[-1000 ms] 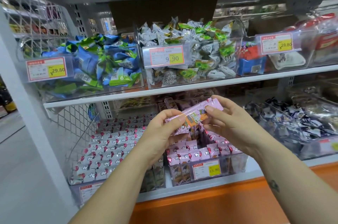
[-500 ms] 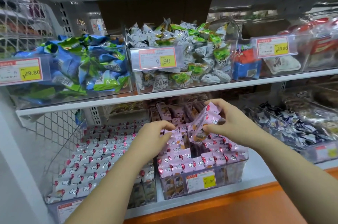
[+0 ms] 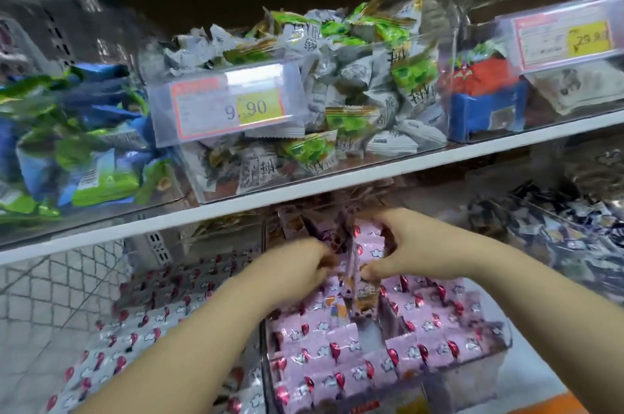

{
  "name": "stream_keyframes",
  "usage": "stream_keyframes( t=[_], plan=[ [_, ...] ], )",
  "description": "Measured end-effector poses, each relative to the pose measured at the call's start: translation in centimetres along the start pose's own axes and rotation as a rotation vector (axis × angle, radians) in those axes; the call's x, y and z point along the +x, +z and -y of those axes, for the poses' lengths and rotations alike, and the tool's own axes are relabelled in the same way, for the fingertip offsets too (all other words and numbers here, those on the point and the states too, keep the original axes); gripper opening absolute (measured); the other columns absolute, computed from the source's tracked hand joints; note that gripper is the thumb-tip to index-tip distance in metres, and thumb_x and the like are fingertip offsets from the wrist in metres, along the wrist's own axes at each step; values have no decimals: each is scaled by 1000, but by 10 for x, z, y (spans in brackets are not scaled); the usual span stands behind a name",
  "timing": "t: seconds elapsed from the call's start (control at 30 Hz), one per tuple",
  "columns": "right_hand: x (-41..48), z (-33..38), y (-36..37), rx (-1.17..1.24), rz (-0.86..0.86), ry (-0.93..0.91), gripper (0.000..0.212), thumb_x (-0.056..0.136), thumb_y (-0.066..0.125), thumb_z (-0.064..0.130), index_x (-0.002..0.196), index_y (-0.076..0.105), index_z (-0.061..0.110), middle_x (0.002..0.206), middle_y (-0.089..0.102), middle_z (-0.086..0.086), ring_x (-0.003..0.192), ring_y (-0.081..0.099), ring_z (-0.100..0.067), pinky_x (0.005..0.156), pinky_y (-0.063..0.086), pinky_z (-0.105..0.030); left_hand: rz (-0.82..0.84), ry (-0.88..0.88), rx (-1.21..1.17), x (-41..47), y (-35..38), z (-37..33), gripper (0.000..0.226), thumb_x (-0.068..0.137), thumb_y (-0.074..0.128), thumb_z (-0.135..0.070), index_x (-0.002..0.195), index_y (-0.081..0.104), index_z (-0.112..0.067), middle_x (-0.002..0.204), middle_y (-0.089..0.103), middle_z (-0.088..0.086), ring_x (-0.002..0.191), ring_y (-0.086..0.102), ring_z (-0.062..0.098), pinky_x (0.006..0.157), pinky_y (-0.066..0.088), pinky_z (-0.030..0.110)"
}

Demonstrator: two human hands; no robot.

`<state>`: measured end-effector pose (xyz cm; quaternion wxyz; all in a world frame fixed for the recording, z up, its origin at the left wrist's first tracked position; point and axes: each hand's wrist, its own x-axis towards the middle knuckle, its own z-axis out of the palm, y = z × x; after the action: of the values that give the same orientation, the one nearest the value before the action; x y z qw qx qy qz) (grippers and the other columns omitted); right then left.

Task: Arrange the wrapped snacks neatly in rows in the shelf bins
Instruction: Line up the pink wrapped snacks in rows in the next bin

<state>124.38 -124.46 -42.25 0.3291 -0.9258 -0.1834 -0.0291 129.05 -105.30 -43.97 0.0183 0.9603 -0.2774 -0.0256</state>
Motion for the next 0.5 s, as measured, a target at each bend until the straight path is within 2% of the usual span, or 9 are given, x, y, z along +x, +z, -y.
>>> stream_keyframes(
  t=[0.07,0.13,0.17,0.23,0.3,0.4,0.43,0.5],
  plan=[
    [0,-4,1,13,-2,-23,74,75,76,26,140,39,27,86,43,32,60,43,28,57,33,2,48,4,57,8,6,-1,20,93,52,-22,108,65,-22,106,69,1,92,63,20,80,51,31],
    [-1,-7,0,12,0,-38,75,74,76,29,140,40,26,109,51,28,77,47,24,69,33,0,63,-1,122,14,11,-1,17,90,52,-23,101,65,-19,97,69,3,84,63,22,75,53,35],
    [-2,-8,-1,14,3,-41,74,73,76,31,138,42,27,122,52,24,90,48,19,77,34,-3,58,-1,154,15,12,-2,15,90,52,-22,98,64,-17,92,68,4,80,62,23,70,53,35],
    [-5,-10,-4,50,1,-44,63,73,77,29,127,47,35,123,54,25,103,55,2,84,42,-12,36,26,213,16,11,-8,12,90,52,-19,96,62,-21,86,63,3,76,59,24,61,45,30],
    [-9,-10,-9,82,2,-53,55,73,78,26,113,45,45,115,61,22,102,62,-12,89,49,-25,15,71,261,15,7,-15,25,91,52,-17,108,63,-31,94,63,2,80,58,22,61,38,26],
    [-15,-12,-20,136,-5,-50,50,70,79,30,106,50,48,118,65,3,95,65,-16,90,50,-39,57,105,250,19,7,-14,34,91,54,-17,118,62,-35,112,62,-2,95,59,21,68,41,25],
    [-17,-13,-24,151,-15,-52,53,70,80,32,111,50,47,119,65,6,99,65,-15,94,49,-38,81,111,256,21,8,-12,34,91,54,-17,119,62,-36,116,60,-4,99,59,21,71,43,25],
    [-20,-16,-32,175,-30,-36,61,71,80,30,119,46,43,118,59,24,110,59,-11,99,44,-24,118,132,304,23,10,-7,35,93,54,-16,120,62,-38,119,57,-5,103,56,20,79,48,29]
  ],
)
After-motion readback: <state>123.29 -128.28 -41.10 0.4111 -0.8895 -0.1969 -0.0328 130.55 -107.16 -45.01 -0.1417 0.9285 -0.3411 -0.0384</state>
